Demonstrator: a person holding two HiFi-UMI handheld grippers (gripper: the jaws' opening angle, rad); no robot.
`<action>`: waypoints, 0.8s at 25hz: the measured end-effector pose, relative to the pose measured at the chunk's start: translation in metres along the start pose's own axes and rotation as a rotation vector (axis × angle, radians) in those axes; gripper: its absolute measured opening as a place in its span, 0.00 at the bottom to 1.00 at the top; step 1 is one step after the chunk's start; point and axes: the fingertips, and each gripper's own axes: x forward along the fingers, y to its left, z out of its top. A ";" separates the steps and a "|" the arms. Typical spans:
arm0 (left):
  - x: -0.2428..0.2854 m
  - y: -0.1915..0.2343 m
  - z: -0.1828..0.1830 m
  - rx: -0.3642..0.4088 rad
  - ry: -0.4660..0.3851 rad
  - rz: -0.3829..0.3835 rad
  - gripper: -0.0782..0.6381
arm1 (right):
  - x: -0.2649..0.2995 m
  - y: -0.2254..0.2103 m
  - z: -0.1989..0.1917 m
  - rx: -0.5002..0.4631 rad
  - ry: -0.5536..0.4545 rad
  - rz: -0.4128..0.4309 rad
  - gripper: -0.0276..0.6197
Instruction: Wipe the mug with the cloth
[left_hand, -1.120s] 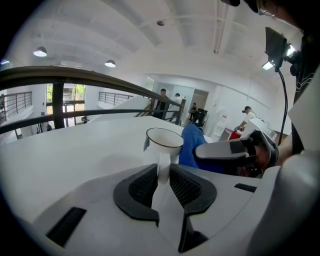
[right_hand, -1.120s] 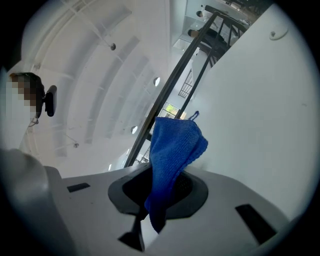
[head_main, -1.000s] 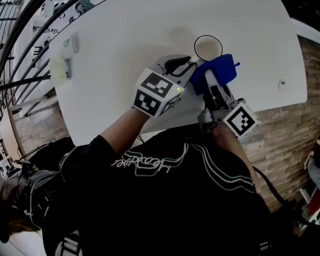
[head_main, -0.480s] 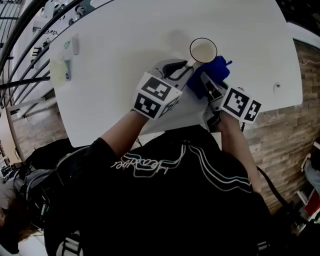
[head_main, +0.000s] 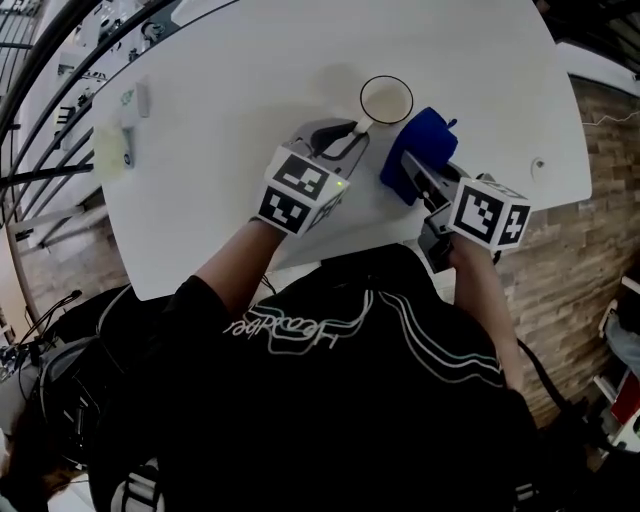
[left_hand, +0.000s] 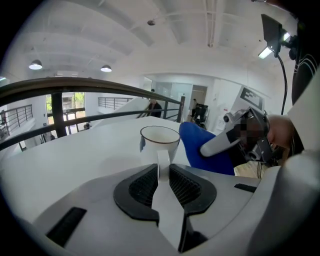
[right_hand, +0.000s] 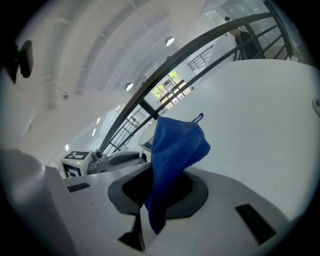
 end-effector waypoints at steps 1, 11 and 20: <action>0.000 0.000 0.000 0.001 -0.002 0.002 0.22 | -0.006 0.001 0.005 -0.016 -0.009 0.010 0.12; -0.002 0.009 -0.001 0.043 0.008 0.060 0.21 | -0.023 0.004 0.043 -0.040 -0.081 0.112 0.12; -0.004 0.014 0.000 0.035 0.017 0.109 0.21 | -0.004 -0.005 0.050 -0.015 -0.013 0.158 0.12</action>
